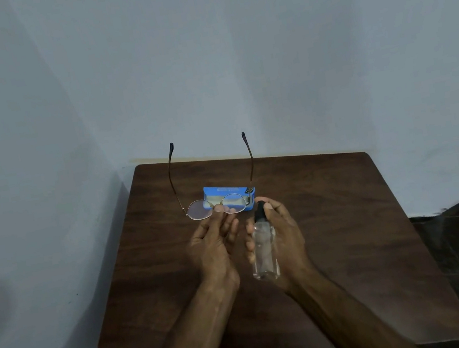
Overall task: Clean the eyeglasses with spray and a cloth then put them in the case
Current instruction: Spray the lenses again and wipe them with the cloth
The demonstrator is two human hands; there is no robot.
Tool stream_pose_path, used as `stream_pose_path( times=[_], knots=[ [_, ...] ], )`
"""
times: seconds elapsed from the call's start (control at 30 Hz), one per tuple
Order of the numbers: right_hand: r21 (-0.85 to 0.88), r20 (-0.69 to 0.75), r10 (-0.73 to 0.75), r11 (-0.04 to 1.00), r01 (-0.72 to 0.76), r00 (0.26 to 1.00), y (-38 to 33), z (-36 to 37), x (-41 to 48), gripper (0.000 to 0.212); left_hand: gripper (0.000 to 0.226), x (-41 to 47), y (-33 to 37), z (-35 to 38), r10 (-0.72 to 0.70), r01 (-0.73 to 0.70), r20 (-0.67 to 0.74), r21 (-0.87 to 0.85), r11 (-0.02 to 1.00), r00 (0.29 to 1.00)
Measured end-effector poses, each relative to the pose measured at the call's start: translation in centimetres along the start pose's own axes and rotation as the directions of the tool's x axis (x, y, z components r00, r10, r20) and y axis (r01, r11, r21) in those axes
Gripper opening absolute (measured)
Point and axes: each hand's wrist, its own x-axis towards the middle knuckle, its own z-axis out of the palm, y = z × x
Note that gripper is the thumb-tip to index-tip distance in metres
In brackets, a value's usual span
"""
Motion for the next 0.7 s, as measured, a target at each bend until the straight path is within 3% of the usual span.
stream_pose_path(
  times=[0.1, 0.23, 0.53, 0.7],
  knots=[
    [0.059, 0.045, -0.042, 0.997, 0.04, 0.998, -0.6, 0.6, -0.7, 0.023, 0.026, -0.1, 0.1, -0.4, 0.011, -0.011, 0.01, -0.004, 1.0, 1.0],
    [0.158, 0.074, -0.112, 0.982, 0.1, 0.991, -2.4, 1.7, -1.0, 0.024, 0.02, -0.2, 0.4, -0.9, 0.026, -0.025, 0.027, -0.019, 1.0, 0.999],
    [0.184, 0.07, -0.182, 0.969, 0.166, 0.981, -4.6, 3.4, -1.0, 0.022, 0.012, 0.0, 0.8, -1.8, 0.015, -0.015, 0.067, 0.003, 1.0, 0.998],
    [0.185, 0.049, -0.172, 0.97, 0.16, 0.984, -5.3, 3.9, -2.5, 0.023, 0.02, -0.1, 1.0, -1.9, 0.019, -0.021, 0.082, 0.015, 1.0, 0.996]
  ],
)
